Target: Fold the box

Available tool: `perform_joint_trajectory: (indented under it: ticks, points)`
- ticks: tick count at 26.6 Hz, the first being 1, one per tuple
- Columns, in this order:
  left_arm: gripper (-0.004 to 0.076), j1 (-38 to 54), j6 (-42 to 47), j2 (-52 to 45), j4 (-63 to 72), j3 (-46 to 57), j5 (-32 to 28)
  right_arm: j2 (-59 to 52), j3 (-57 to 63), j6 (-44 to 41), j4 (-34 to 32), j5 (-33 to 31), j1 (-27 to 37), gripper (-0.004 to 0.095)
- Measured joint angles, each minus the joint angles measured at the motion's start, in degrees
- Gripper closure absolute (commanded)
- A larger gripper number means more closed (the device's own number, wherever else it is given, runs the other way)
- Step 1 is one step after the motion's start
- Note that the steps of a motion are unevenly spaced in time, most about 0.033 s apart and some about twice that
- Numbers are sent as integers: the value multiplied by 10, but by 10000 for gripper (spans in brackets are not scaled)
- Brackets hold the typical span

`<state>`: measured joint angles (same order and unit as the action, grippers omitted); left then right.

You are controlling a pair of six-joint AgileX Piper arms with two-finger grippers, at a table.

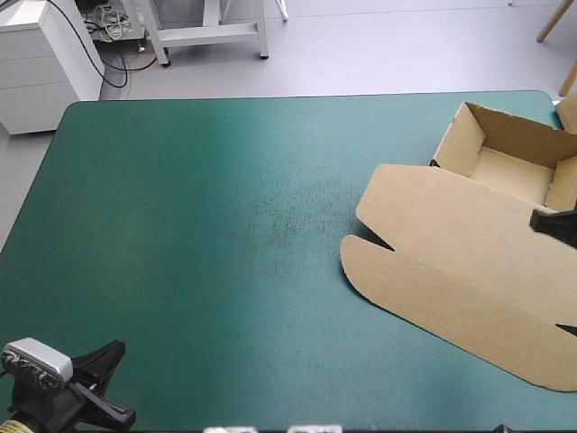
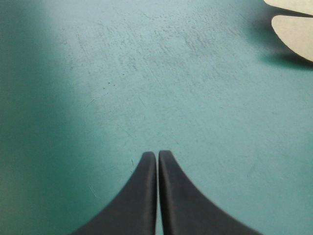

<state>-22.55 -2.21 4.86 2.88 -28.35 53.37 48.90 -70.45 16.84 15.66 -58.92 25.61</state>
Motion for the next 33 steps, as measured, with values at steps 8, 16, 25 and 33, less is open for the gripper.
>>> perform_joint_trajectory:
  ticks: [8,16,25,33]
  points:
    - [731,0,8,0,0,0,0,-189,212,-58,-117,33,-181,922]
    - [731,0,22,0,0,0,0,-311,389,-72,-115,99,-196,924]
    - [731,0,22,0,0,0,0,-335,449,-61,-86,145,-213,924]
    - [731,0,22,0,1,0,-1,-336,449,-57,-80,148,-223,924]
